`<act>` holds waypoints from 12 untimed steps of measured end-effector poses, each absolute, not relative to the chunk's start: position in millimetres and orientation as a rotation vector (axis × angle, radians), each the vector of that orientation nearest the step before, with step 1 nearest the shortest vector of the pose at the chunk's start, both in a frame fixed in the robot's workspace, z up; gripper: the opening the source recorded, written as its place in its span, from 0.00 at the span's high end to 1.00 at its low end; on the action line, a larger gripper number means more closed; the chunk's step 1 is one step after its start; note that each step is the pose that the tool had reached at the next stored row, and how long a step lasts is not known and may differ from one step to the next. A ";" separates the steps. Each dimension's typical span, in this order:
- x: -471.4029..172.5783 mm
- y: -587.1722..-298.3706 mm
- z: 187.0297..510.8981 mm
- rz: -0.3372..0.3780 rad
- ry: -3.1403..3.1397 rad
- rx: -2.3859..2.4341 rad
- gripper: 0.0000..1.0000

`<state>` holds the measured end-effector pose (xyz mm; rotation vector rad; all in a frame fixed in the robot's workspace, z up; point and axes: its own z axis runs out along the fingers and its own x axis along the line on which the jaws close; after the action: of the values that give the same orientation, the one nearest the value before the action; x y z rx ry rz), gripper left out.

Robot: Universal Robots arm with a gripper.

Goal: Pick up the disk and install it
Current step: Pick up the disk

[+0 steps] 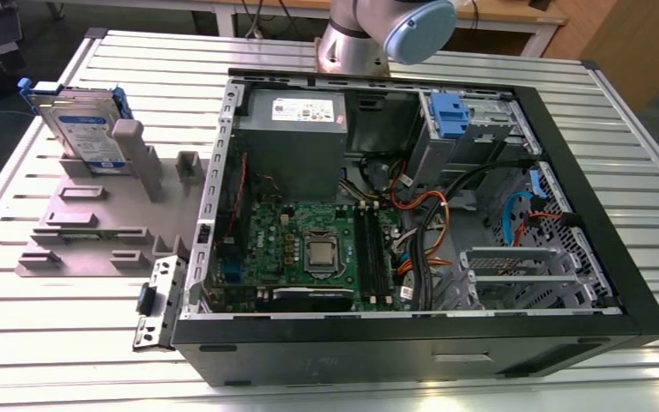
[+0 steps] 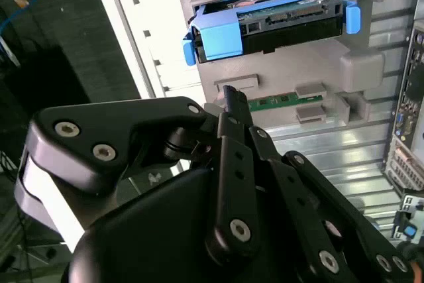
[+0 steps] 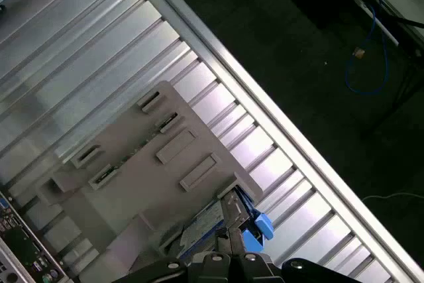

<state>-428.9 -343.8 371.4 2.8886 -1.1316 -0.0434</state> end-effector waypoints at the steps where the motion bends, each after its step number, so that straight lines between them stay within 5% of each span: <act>1: -428.9 -343.8 371.4 -0.044 -1.154 2.880 0.89; 12: -428.9 -343.8 371.4 -0.049 -1.400 2.772 0.89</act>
<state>-428.9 -343.8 371.4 2.7717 -1.3996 -0.0489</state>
